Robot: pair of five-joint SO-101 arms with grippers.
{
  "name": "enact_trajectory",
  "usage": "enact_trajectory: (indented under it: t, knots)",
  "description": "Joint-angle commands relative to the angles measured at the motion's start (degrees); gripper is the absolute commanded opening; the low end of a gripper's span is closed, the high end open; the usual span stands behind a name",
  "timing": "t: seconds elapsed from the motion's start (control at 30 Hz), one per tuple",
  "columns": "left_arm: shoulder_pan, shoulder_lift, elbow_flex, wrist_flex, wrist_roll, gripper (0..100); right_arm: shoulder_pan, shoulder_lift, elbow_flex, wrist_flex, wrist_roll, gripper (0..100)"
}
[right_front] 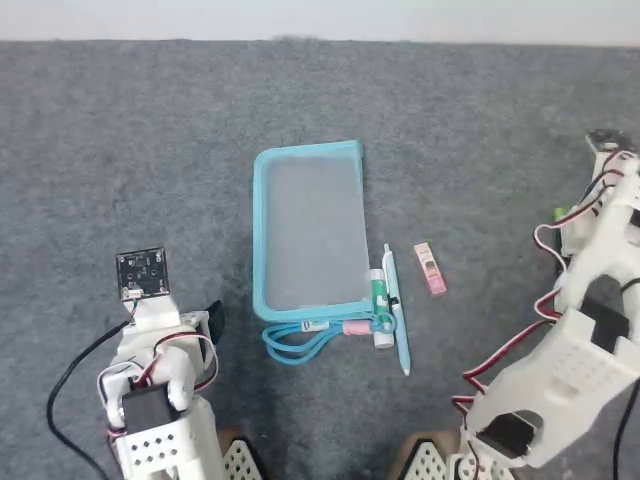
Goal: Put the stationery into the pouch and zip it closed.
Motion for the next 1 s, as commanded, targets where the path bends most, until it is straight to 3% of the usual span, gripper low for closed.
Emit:
enact_trajectory:
  t: [0.0,0.23,0.47,0.63,0.97]
  knots:
    - [-0.4,-1.1,-0.4,0.3,0.8,27,-1.5,-4.3,-3.1,2.7,-1.1,15.1]
    - [-0.4,-1.1,-0.4,0.3,0.7,27,-14.7,-15.2,1.7,15.0,-2.3,10.1]
    - [-0.4,-1.1,-0.4,0.3,0.8,27,-33.5,-36.7,31.8,2.9,-10.3,10.3]
    - [-0.4,-1.1,-0.4,0.3,0.8,27,-46.5,-44.4,46.4,-2.1,-15.3,14.0]
    - [-0.4,-1.1,-0.4,0.3,0.7,27,-52.7,-34.2,55.1,-14.9,-16.3,17.1]
